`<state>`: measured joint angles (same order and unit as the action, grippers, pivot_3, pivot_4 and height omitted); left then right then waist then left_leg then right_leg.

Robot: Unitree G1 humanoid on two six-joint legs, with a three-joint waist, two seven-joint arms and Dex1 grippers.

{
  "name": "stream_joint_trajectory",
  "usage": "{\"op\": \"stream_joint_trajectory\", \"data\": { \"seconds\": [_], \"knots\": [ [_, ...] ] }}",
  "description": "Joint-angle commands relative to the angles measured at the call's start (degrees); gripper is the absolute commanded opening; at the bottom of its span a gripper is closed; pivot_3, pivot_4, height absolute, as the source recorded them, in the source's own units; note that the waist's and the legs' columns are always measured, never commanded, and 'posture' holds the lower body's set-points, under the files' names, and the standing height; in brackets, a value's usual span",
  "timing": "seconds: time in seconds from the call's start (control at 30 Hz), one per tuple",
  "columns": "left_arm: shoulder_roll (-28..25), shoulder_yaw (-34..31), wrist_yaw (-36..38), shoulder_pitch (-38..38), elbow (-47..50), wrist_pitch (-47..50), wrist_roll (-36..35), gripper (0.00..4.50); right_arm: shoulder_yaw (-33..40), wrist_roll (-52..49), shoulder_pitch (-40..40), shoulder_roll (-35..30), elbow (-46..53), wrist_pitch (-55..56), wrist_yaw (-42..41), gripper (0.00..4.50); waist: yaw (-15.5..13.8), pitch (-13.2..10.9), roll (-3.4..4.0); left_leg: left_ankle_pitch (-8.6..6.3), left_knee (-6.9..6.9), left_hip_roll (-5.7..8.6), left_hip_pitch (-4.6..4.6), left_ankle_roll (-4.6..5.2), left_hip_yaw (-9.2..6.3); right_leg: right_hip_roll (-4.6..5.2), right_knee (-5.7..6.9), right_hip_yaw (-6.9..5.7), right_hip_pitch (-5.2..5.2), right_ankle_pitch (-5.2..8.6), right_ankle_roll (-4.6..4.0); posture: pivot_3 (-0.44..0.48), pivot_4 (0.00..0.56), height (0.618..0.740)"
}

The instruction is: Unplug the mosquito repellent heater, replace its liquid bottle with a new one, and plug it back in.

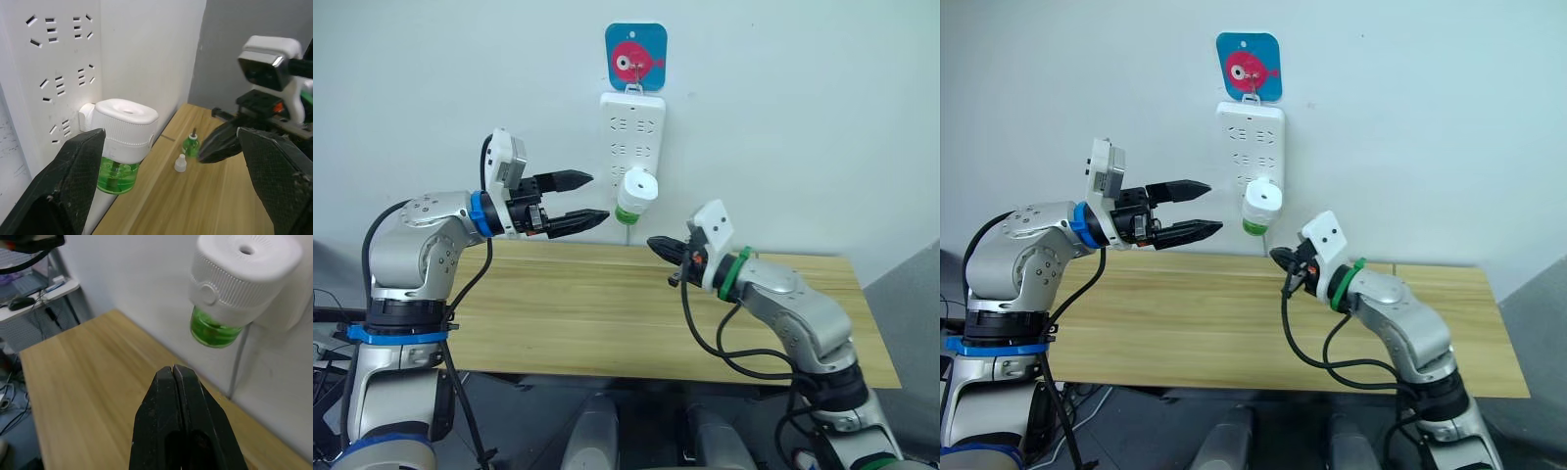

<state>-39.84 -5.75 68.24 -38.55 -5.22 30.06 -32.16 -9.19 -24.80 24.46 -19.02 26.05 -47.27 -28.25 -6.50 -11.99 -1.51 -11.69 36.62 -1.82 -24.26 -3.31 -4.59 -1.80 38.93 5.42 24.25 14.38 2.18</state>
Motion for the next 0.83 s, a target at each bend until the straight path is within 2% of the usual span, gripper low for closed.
{"op": "stream_joint_trajectory", "data": {
  "seconds": [0.03, 0.07, 0.17, 0.33, 0.4, 0.5, 0.6, 0.83],
  "knots": [
    [-2.93, -0.81, 0.25, -0.14, -1.82, -2.11, 2.33, 4.50, 8.12, -5.42, -1.23, -6.87, 7.90, -1.89, -4.56, 0.02, 0.00, 0.00, 0.00, 0.00, 0.00, 0.00, 0.00, 0.00, 0.00, 0.00, -0.01, 0.00, -0.01, 0.01, -0.01, 0.336, 0.135, 0.740],
    [-3.53, -1.25, -0.44, -0.27, -2.94, -2.23, 2.87, 4.50, 10.70, -6.55, -1.58, -9.23, 8.29, -2.01, -5.70, 0.02, -0.01, 0.00, 0.00, 0.00, 0.01, 0.00, 0.00, 0.00, 0.01, 0.00, -0.02, 0.02, -0.03, 0.02, -0.02, 0.335, 0.134, 0.740],
    [-6.97, -2.03, -2.07, 0.29, -7.16, -2.92, 5.92, 4.50, 20.09, -7.17, -3.59, -18.31, 5.38, -0.26, -9.85, 0.61, -0.03, 0.00, -0.01, 0.00, 0.04, 0.01, 0.02, 0.00, 0.03, 0.00, -0.05, 0.03, -0.06, 0.05, -0.07, 0.333, 0.134, 0.740],
    [-10.92, -3.84, -2.90, 2.83, -13.13, -10.39, 10.16, 4.50, 28.72, -6.83, -9.12, -28.85, -1.04, 5.82, -19.01, 2.44, -0.16, 0.00, -0.01, -0.01, -0.01, 0.01, 0.02, 0.01, 0.07, 0.02, -0.11, 0.06, -0.05, 0.05, -0.07, 0.339, 0.129, 0.740],
    [-12.85, -5.27, -3.66, 4.06, -17.94, -14.32, 11.96, 4.50, 30.53, -2.02, -13.19, -33.14, -6.92, 12.73, -22.52, 3.17, -0.43, 0.00, -0.01, -0.01, -0.06, 0.01, 0.02, 0.01, 0.07, 0.02, -0.11, 0.07, -0.04, 0.04, -0.05, 0.361, 0.122, 0.740],
    [-13.64, -6.50, -4.07, 5.37, -21.13, -16.32, 12.35, 4.50, 32.01, -0.33, -15.43, -34.98, -13.72, 18.56, -24.80, 4.32, -0.45, 0.01, -0.02, -0.01, -0.10, 0.00, 0.06, 0.02, 0.13, 0.03, -0.14, 0.09, -0.04, 0.04, -0.04, 0.377, 0.120, 0.740],
    [-13.55, -6.90, -3.86, 7.04, -20.27, -16.84, 12.20, 4.50, 32.35, 0.34, -16.36, -34.38, -18.05, 22.91, -25.92, 4.45, -0.83, 0.01, -0.02, -0.01, -0.09, 0.00, 0.14, 0.02, 0.14, 0.03, -0.10, 0.11, -0.09, 0.04, -0.04, 0.394, 0.118, 0.740],
    [-12.78, -8.62, -4.07, 9.55, -16.50, -14.75, 9.91, 4.50, 32.08, 0.19, -16.71, -32.91, -19.22, 24.03, -24.78, 4.45, -1.44, 0.01, -0.02, 0.00, -0.06, 0.01, 0.13, 0.01, 0.14, 0.03, -0.05, 0.11, -0.10, 0.03, -0.03, 0.403, 0.118, 0.740]
  ]
}}
